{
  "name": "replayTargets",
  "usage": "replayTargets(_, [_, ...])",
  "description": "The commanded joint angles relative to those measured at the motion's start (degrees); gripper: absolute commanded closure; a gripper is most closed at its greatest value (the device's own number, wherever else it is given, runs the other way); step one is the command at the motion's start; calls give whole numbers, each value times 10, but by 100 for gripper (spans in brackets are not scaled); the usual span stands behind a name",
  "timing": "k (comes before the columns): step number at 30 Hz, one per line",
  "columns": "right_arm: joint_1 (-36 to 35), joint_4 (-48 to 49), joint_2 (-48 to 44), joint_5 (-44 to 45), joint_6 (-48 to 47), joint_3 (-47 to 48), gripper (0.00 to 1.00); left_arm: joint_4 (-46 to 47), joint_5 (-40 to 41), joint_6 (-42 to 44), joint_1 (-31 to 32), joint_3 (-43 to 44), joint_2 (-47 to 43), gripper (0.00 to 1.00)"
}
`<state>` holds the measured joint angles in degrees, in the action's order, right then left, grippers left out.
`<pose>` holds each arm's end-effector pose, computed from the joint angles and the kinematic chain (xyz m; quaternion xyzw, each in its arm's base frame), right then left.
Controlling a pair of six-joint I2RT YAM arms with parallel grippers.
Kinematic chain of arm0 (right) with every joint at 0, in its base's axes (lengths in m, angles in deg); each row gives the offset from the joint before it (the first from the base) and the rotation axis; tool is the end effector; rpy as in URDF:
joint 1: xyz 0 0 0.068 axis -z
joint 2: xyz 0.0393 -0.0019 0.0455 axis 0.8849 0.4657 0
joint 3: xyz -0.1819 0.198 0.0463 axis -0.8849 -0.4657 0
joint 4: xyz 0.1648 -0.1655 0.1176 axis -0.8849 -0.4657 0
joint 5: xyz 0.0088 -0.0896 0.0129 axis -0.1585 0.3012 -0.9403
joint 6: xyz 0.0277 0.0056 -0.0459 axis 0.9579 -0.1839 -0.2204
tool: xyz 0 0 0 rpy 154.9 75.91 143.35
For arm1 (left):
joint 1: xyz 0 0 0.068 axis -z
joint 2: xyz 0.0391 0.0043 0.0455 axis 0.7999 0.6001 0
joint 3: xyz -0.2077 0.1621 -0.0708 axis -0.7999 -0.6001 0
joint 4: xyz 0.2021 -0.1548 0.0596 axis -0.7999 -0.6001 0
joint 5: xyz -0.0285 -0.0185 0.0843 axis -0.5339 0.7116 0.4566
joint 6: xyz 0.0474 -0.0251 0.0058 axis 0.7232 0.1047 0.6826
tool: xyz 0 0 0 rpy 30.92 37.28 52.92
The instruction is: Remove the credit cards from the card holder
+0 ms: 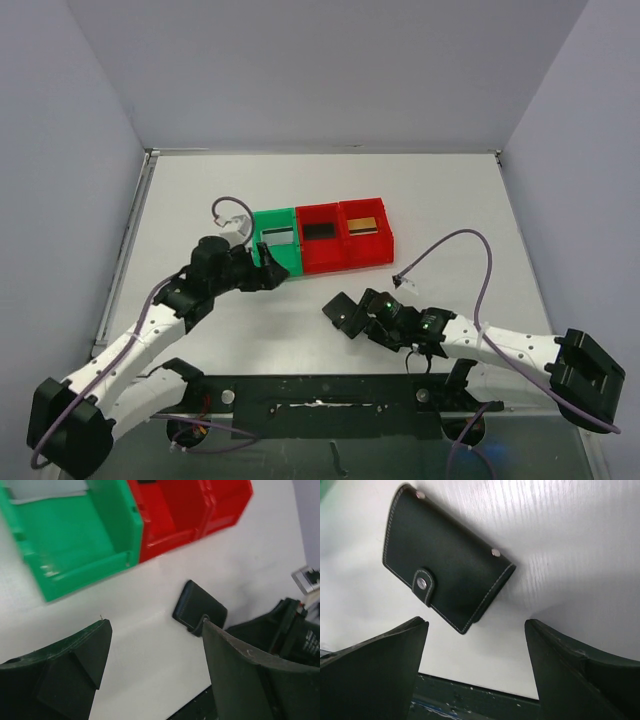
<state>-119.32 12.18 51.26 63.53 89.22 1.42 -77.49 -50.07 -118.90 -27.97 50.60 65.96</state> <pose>0.1081 0.1511 0.1589 0.2215 0.9277 0.2153 0.2097 0.1768 -0.0901 0.2549 -0.0189 0.8636 -0.3110 0.3963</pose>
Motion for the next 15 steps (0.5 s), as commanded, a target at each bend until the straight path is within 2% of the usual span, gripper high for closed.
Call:
replayTargets(1, [37, 64, -27, 19, 36, -15, 20, 146, -56, -21, 101, 23, 82, 28])
replayTargets(7, [126, 141, -101, -59, 25, -94, 26, 203, -12, -25, 192, 48, 206, 30])
replayTargets(15, [149, 157, -184, -93, 45, -151, 29, 265, 4, -14, 243, 84, 348, 38])
